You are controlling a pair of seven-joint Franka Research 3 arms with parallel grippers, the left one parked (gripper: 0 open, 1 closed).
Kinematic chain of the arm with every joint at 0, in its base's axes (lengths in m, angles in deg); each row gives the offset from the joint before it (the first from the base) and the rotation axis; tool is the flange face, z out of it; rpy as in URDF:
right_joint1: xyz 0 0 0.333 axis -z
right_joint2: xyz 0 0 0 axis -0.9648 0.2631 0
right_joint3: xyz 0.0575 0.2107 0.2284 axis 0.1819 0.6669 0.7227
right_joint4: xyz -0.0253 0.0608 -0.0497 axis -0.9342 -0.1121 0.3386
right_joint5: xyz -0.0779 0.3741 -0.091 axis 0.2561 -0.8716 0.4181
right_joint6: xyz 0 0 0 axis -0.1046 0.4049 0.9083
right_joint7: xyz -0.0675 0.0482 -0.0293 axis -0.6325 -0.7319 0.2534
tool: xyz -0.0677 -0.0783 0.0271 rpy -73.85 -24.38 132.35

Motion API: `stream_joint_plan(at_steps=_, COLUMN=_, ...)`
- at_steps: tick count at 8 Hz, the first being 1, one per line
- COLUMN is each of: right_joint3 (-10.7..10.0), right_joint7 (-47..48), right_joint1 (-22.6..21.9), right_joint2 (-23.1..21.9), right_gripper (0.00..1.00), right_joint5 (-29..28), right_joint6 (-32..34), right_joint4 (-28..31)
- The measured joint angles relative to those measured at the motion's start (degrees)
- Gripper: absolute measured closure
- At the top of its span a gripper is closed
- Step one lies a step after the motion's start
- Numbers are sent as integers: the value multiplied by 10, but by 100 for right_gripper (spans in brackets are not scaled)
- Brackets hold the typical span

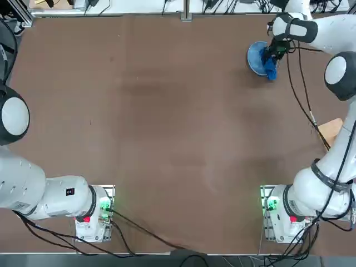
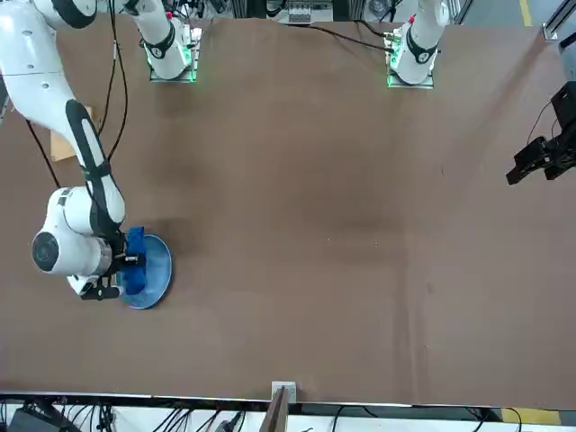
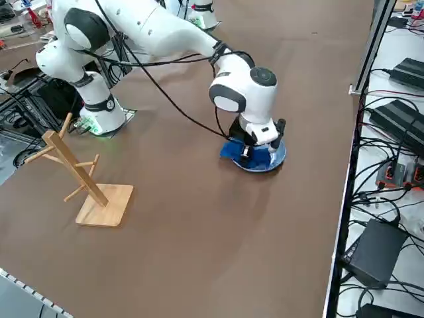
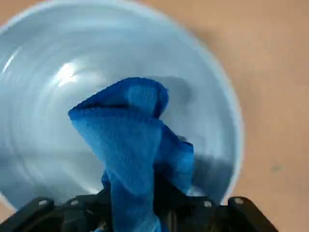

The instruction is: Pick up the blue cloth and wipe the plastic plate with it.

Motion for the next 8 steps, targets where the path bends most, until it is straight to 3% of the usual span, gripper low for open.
stream_joint_plan(at_steps=5, right_joint3=-6, right_joint7=59, right_joint1=-65, right_joint2=-3, right_gripper=77, right_joint5=-33, right_joint6=-2, right_joint4=-3)
stream_joint_plan(at_steps=8, right_joint3=-13, right_joint7=38, right_joint1=-57, right_joint2=19, right_gripper=77, right_joint5=-29, right_joint6=-94, right_joint4=-24)
